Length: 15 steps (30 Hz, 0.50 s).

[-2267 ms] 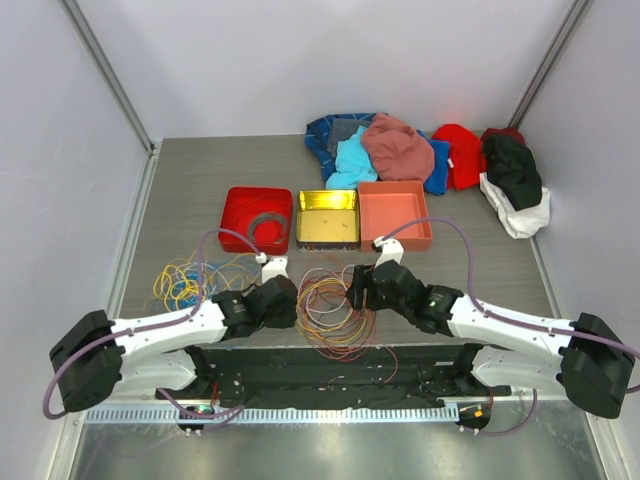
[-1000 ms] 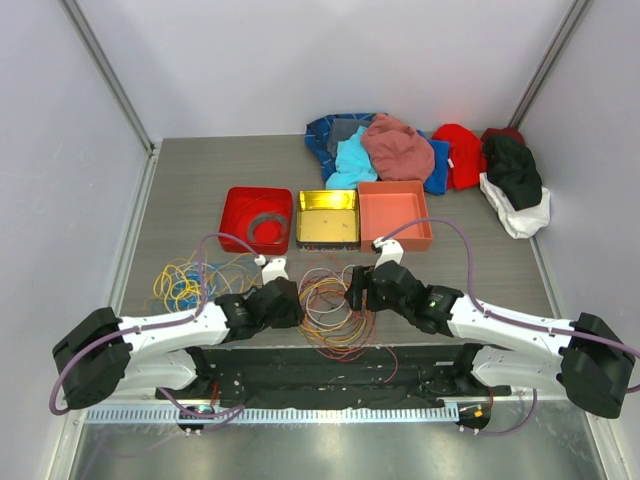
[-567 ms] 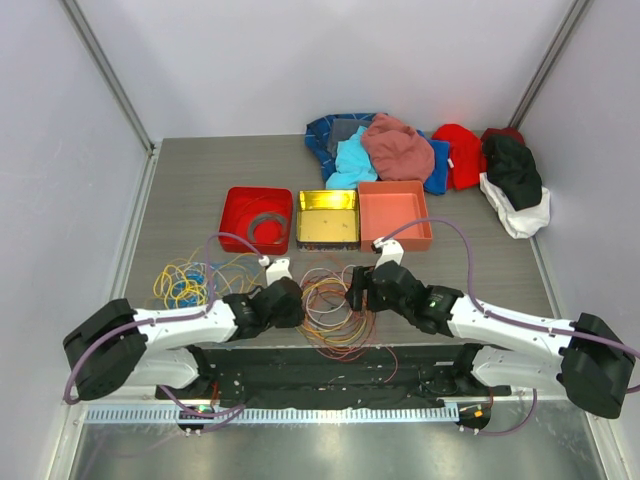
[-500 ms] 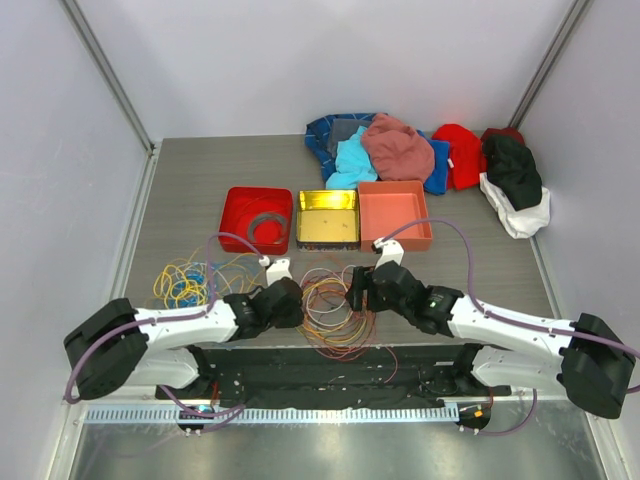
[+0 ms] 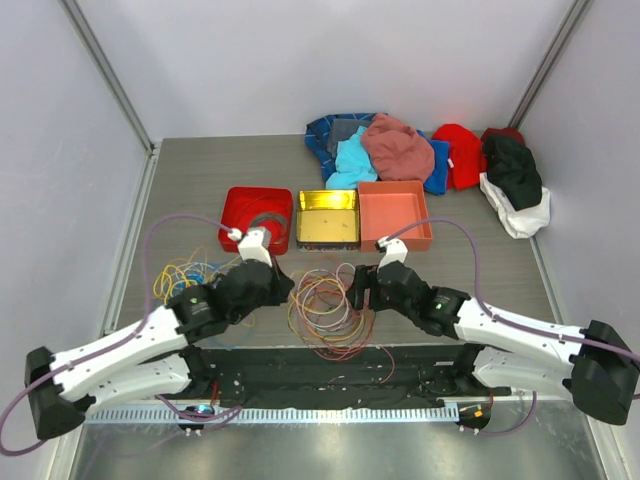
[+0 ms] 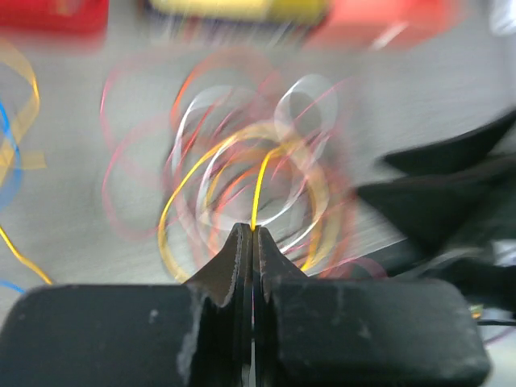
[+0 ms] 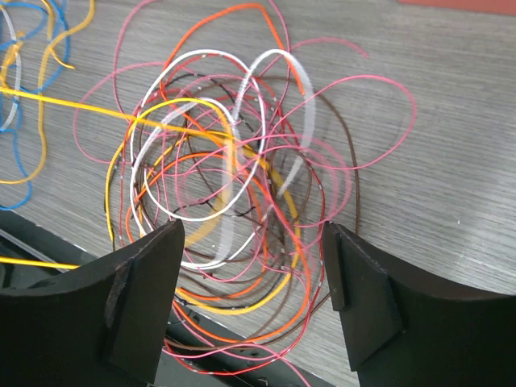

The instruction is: Untangle the cables

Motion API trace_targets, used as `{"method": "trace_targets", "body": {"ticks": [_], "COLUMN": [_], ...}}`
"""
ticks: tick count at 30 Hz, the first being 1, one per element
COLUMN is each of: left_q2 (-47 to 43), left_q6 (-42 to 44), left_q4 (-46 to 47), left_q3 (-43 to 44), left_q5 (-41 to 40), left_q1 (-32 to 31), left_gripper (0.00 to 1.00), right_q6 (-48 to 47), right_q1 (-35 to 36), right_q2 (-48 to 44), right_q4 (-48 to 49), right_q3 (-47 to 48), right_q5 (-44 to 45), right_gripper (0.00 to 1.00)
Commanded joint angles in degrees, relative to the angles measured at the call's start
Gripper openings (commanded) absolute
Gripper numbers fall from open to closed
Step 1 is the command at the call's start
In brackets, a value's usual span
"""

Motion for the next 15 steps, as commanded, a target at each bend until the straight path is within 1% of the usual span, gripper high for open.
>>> {"method": "trace_targets", "body": {"ticks": [1,2,4,5,9,15], "left_q2": [-3.2,-3.0,-2.5,-1.9,0.8,7.1], "left_q6": [8.7,11.0,13.2,15.0,19.9,27.2], "left_q4": [-8.4,-9.0,-9.4,-9.3,-8.8,-7.5], "left_q3": [12.5,16.1,19.5,22.6,30.9,44.9], "left_q5": [-6.9,-7.0,-7.0,-7.2,-7.8,-7.1], "left_q1": [-0.3,-0.3,-0.3,-0.3,-0.3,-0.3], "left_gripper": [0.0,0.0,0.0,0.0,0.0,0.0], "right_q6": [-1.8,-1.9,-2.5,-2.6,-4.1,-5.1], "right_q1": [0.4,0.3,0.4,0.3,0.4,0.4], "right_q2": [-3.3,-3.8,-5.7,-6.7,-11.9,-15.0], "right_q4": [0.7,0.9,1.1,1.5,1.2,0.6], "right_q3": [3.0,3.5,3.7,4.1,5.6,7.2], "right_q5": [1.0,0.9,1.1,1.2,1.9,1.9], "right_gripper": [0.8,0.82,0.83,0.84,0.84,0.84]}}
